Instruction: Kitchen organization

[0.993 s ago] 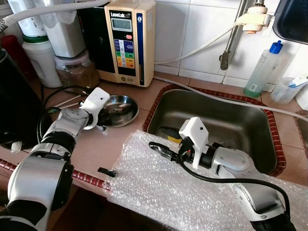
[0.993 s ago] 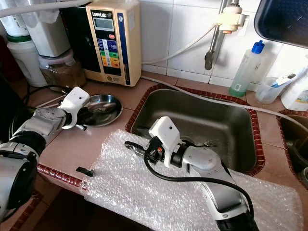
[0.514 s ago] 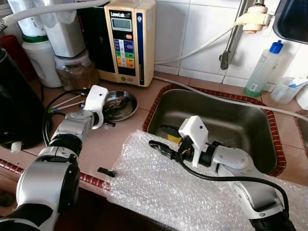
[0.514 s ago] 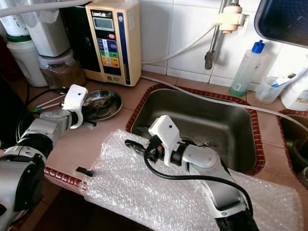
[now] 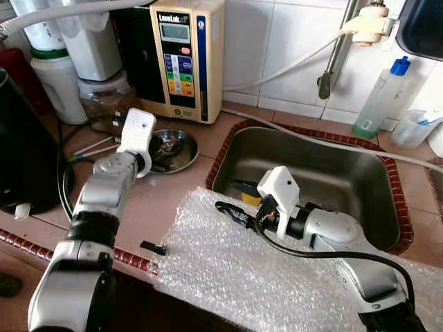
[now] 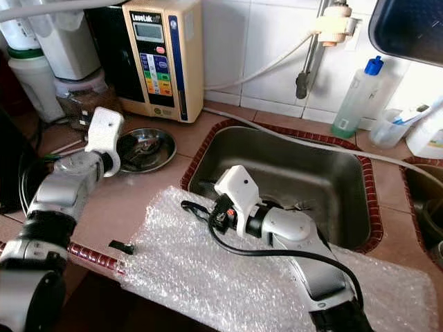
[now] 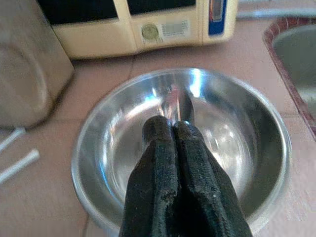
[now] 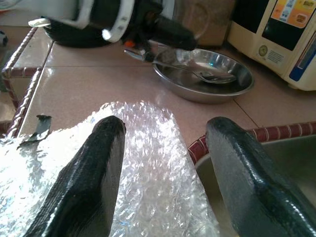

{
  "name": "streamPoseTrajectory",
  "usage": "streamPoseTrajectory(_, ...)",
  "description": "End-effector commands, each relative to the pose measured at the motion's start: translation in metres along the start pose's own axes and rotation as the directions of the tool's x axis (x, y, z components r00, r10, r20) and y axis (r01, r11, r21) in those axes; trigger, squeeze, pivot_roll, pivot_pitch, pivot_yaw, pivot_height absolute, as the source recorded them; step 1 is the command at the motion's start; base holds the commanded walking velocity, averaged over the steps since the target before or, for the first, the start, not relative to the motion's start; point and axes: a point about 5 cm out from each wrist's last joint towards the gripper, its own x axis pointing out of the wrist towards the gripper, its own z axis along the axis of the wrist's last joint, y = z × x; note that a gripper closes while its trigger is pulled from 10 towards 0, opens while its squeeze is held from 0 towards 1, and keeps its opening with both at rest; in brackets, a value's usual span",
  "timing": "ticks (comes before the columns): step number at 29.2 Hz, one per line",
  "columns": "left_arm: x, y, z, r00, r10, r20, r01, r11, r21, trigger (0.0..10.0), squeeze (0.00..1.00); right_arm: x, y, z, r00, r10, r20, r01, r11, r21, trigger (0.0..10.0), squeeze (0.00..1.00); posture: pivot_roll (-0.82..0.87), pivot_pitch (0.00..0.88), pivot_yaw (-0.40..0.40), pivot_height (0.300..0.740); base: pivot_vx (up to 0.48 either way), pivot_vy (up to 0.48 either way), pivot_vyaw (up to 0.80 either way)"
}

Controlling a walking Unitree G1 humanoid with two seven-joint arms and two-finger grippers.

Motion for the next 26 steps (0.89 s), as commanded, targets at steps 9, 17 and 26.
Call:
streamPoseTrajectory(9,-0.007,0.016,0.021,1.0,0.016,-0.001,-0.016,0.995,0.096,10.0,1.0,0.0,-0.002,0.001,1.0,0.001,-0.002,-0.001,1.0,-0.021,10.0,0.0,0.03,0.0,0.029,0.74,0.0,0.0,0.0)
streamPoseTrajectory(17,-0.004,0.027,0.011,0.994,-0.034,-0.107,0.042,0.996,0.076,10.0,1.0,-0.001,-0.001,0.0,1.0,0.001,-0.004,-0.001,1.0,-0.017,10.0,0.0,0.03,0.0,0.031,0.74,0.0,0.0,0.0)
streamPoseTrajectory(26,-0.001,0.032,0.008,0.983,-0.07,-0.169,0.078,0.996,0.042,10.0,1.0,-0.001,0.001,-0.001,1.0,0.005,-0.01,-0.005,1.0,-0.016,10.0,0.0,0.03,0.0,0.031,0.74,0.0,0.0,0.0)
